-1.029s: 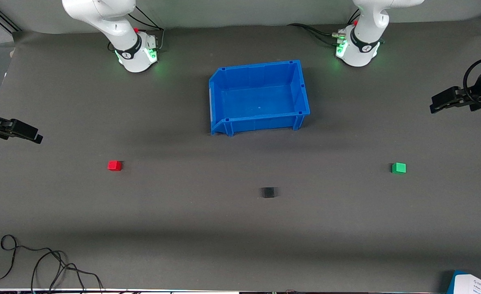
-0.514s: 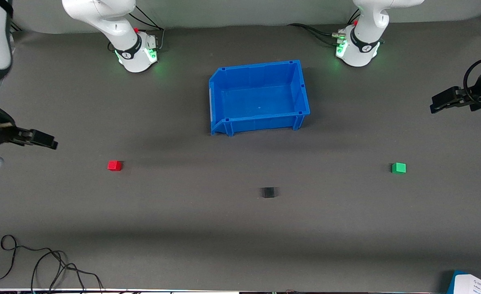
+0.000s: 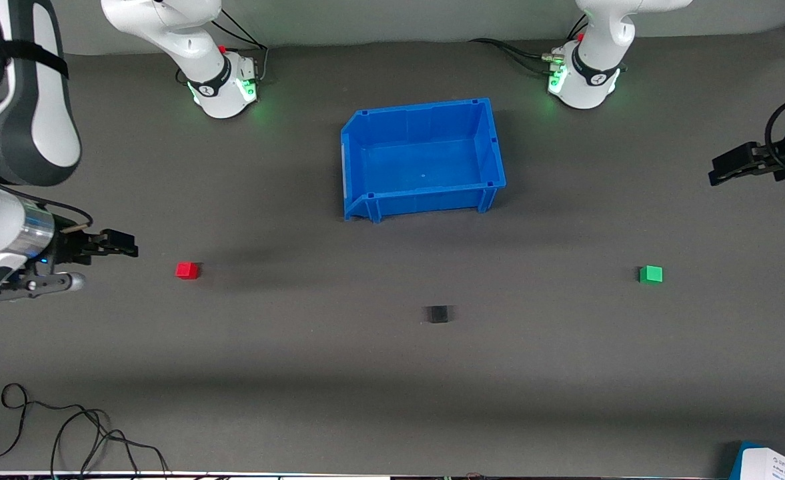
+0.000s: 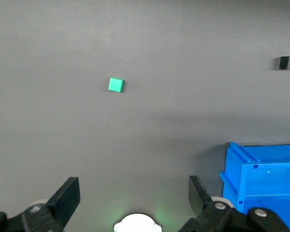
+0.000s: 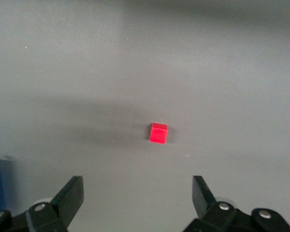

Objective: Attach green and red cubes to black cube
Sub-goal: 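Move the right gripper toward the red cube while the left gripper starts moving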

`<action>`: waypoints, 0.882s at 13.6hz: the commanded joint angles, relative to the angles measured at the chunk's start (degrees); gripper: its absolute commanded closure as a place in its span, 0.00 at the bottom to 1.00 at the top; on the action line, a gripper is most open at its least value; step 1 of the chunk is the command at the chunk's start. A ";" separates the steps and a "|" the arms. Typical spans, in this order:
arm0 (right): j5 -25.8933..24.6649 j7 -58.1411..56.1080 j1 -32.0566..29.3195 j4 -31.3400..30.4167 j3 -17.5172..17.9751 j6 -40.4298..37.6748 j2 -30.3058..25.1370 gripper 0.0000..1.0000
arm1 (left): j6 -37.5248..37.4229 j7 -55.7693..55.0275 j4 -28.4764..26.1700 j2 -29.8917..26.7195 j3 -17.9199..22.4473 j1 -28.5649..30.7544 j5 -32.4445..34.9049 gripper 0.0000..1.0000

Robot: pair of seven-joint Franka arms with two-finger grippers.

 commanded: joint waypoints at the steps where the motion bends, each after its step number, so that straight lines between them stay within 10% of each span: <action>1: 1.08 -3.61 0.25 -1.85 -0.34 2.16 -0.40 0.00 | 0.29 -1.62 -0.15 0.32 0.10 2.24 -0.36 0.00; 12: 0.64 28.96 0.08 0.52 -0.43 1.46 4.17 0.01 | 3.45 -53.87 -0.15 7.95 0.10 10.51 -0.79 0.00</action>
